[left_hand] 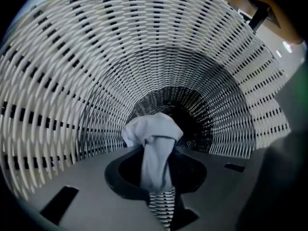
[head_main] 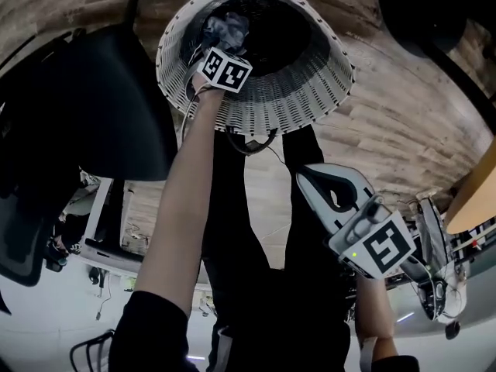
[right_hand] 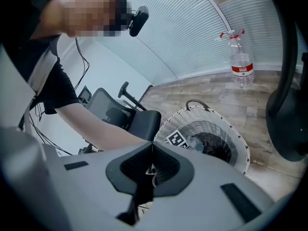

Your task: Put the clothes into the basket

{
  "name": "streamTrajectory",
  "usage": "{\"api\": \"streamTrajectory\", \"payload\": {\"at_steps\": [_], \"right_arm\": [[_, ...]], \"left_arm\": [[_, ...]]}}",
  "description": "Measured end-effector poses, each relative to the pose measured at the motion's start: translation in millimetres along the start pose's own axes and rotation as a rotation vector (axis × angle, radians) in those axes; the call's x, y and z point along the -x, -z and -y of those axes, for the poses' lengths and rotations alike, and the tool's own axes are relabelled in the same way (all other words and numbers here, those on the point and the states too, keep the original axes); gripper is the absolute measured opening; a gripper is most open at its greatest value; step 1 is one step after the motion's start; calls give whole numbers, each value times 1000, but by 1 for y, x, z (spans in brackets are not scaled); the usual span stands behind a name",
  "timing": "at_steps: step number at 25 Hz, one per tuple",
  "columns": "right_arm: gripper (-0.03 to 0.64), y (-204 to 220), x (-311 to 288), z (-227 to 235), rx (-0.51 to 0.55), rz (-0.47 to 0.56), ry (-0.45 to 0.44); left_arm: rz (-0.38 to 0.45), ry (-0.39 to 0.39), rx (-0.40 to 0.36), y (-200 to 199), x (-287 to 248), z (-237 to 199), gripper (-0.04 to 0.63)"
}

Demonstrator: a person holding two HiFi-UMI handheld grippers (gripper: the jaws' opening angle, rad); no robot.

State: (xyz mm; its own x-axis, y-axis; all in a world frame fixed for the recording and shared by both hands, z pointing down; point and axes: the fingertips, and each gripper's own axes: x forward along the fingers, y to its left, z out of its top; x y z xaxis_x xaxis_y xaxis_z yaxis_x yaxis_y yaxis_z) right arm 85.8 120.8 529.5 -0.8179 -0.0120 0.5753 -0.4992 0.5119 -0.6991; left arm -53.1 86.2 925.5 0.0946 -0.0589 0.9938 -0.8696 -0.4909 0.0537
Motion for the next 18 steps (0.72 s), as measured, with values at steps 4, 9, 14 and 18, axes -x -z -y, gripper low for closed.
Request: {"api": "streamTrajectory", "payload": {"at_steps": [4,9,14,18], "right_arm": [[17,9,-8,4,-24,11,4],[17,20,-13,9,-69,28,41],[17,35,-13,11,-75,21,54],[17,47,-10,12,-80,18,63]], "left_arm": [[-11,2,-8,4,-20,-4,94],[-39,8,-2,11,-43,-4,95],[-67,4,-1,14,-65,-7,100],[-117,-11,-75,15,-74,0,109]]}}
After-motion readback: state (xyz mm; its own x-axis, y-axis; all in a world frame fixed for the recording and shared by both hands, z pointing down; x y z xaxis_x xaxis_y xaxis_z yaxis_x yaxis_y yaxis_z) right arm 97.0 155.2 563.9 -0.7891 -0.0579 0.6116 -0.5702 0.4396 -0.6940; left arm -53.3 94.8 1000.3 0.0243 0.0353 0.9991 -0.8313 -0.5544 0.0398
